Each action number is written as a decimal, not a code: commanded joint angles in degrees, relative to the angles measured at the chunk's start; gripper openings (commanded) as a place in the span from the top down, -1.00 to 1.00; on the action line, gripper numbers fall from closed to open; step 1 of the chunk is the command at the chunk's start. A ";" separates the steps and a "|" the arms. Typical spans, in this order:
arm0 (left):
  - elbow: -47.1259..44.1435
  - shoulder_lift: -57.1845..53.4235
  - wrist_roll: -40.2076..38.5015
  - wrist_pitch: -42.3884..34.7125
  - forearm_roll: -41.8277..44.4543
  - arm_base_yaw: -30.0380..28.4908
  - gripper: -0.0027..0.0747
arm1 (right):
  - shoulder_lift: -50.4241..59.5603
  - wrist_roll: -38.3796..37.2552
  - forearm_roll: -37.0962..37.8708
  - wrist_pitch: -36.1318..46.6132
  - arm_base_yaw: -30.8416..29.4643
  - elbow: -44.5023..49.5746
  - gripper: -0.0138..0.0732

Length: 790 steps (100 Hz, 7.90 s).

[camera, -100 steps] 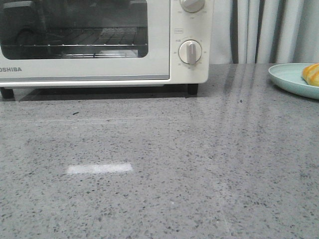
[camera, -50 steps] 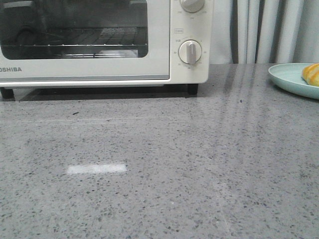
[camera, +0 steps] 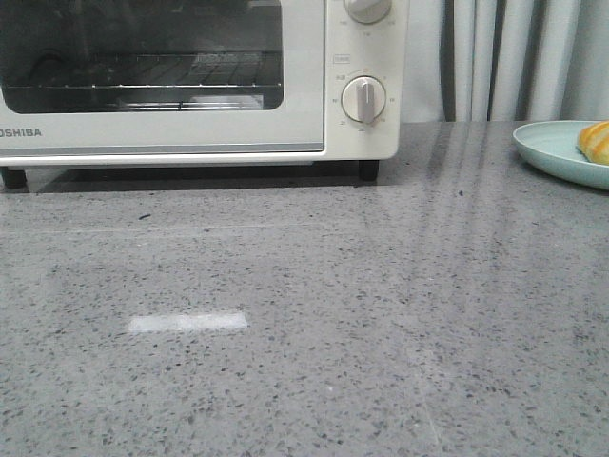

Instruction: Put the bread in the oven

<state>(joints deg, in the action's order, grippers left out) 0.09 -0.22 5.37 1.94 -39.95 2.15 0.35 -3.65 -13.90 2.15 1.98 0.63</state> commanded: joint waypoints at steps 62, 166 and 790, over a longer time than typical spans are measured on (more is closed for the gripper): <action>32.22 29.56 23.34 9.72 2.74 7.87 0.99 | -15.27 0.28 9.06 -18.09 0.08 -29.10 0.80; 57.20 69.64 29.99 -2.24 3.09 22.23 0.99 | -18.78 0.28 4.39 -20.80 0.08 -31.63 0.80; 28.94 15.60 29.99 23.56 -2.95 22.23 0.99 | -90.65 -0.74 28.43 -38.39 50.66 -88.63 0.84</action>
<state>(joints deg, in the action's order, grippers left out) 27.14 14.87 35.43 28.80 -40.46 24.45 -90.51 -3.37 12.60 -40.85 54.76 -85.21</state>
